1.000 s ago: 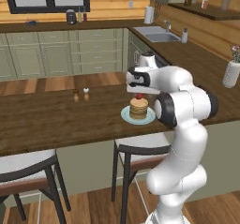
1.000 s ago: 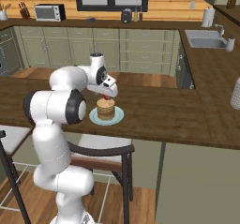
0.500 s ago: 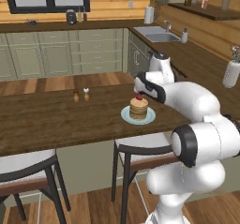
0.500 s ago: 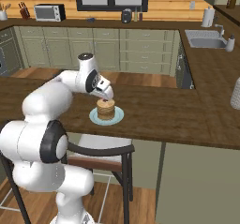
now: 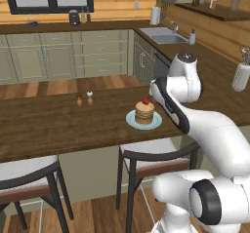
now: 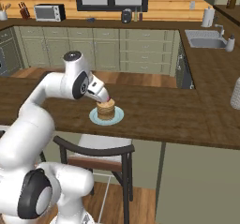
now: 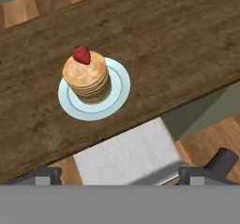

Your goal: Take the strawberry from the fridge and place it on top of the pancake, located on the dining counter.

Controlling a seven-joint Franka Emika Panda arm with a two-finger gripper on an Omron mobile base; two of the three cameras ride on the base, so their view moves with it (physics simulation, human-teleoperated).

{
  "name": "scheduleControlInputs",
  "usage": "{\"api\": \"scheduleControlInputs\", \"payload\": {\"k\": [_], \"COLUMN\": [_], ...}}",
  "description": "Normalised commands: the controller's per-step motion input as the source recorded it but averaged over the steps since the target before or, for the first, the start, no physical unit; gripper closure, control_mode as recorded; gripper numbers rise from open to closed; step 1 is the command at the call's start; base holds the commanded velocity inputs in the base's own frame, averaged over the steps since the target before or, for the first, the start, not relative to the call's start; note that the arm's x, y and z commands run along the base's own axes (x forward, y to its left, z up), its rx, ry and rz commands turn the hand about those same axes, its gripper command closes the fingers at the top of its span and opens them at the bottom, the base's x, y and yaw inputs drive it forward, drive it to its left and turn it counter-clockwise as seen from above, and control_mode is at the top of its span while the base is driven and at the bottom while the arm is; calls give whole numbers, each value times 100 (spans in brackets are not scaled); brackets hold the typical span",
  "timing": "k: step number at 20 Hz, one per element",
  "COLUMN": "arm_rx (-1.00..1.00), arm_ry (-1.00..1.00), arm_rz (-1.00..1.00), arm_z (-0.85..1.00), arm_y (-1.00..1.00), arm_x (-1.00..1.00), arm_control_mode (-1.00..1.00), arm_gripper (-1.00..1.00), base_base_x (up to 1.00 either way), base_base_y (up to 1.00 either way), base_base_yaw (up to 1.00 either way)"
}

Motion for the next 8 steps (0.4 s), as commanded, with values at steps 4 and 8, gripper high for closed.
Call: {"api": "scheduleControlInputs", "payload": {"k": [4,8], "arm_rx": [0,0], "arm_ry": [-2,-3], "arm_rz": [-1,0], "arm_z": [27,37], "arm_y": [0,0], "arm_x": [-100,-98], "arm_control_mode": [-100,-100], "arm_gripper": [-100,-100], "base_base_x": [0,0], "base_base_y": [0,0], "base_base_yaw": [0,0]}}
